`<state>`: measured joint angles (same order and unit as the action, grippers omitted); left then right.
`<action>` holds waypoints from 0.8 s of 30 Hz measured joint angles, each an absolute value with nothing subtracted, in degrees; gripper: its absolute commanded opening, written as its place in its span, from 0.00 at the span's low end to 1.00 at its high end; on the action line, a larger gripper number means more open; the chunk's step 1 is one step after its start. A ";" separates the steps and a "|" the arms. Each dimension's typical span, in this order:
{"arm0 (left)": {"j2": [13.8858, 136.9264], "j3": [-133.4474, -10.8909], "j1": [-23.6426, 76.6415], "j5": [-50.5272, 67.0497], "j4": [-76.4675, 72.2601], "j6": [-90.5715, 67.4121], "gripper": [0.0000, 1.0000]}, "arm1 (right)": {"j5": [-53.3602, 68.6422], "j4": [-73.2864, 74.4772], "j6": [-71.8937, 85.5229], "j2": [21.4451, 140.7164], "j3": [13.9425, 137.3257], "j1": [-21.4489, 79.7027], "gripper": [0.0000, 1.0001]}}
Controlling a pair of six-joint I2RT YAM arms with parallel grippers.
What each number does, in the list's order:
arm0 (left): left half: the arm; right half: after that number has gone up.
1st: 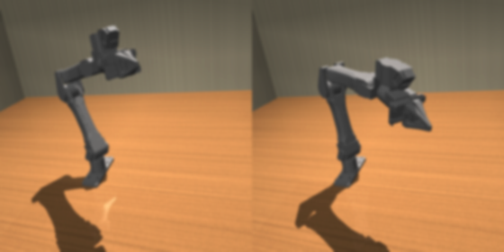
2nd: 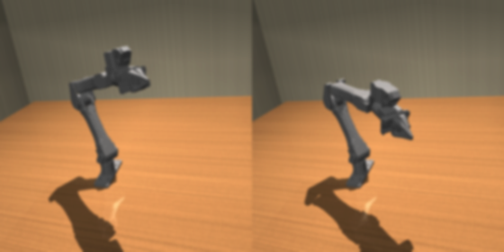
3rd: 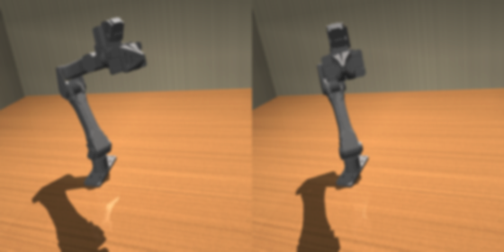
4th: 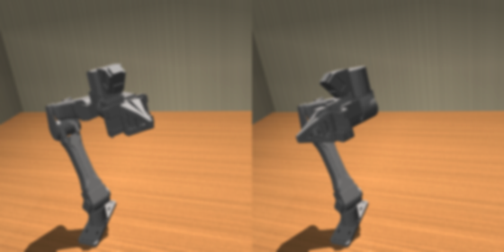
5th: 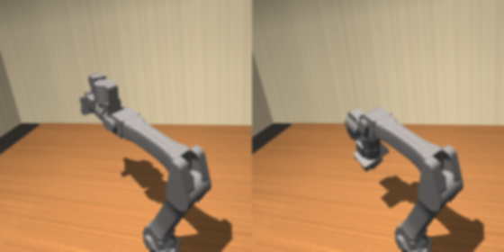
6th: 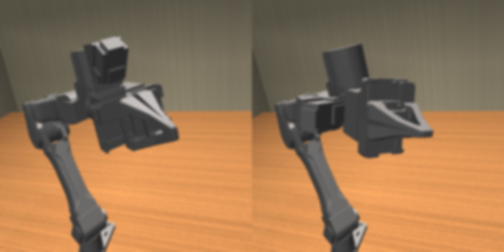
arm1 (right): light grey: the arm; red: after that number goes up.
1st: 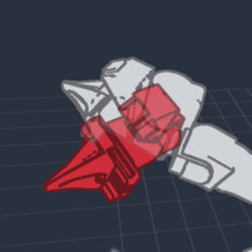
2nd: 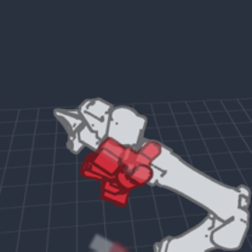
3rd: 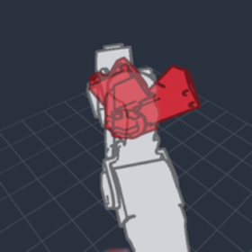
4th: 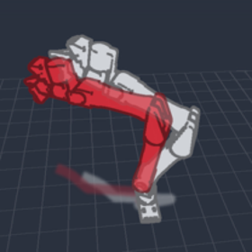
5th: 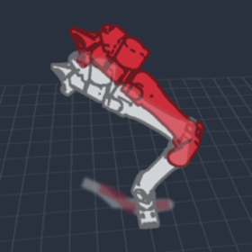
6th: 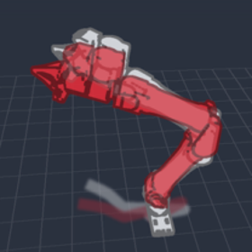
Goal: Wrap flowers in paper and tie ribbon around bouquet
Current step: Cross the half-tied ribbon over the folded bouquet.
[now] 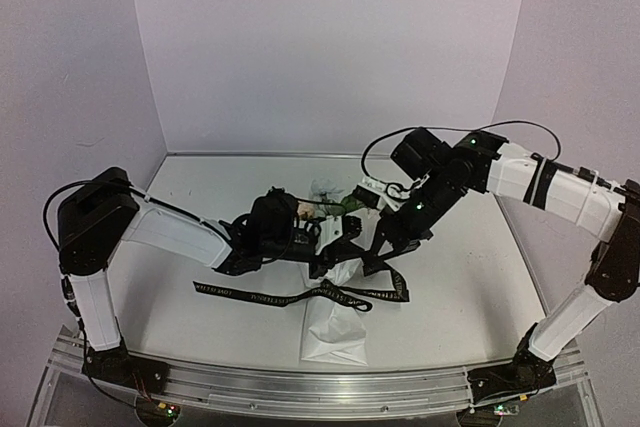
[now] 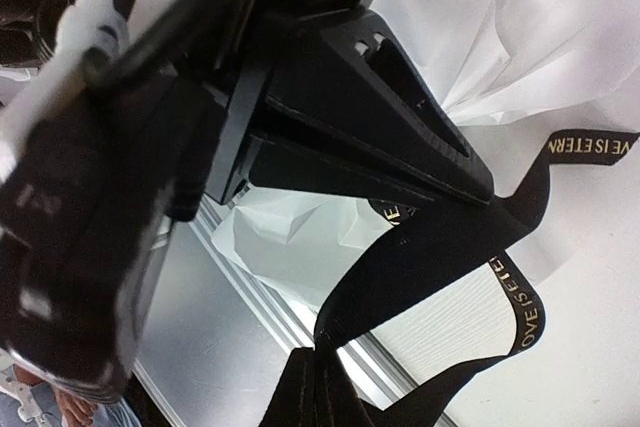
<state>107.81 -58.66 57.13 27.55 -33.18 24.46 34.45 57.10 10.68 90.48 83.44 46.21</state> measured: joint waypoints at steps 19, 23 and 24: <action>96.39 -80.14 56.95 19.85 18.66 13.54 0.00 | 20.40 50.40 9.03 92.29 82.11 45.52 0.05; 96.82 -82.81 54.64 22.96 26.95 9.12 0.00 | 17.10 50.13 9.36 94.90 82.13 45.52 0.23; 97.00 -83.10 53.95 23.76 28.30 8.29 0.00 | 16.58 50.15 9.46 95.22 82.13 45.52 0.28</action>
<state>97.00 -83.10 53.95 23.76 28.30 8.29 16.58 50.15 9.46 95.22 82.13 45.52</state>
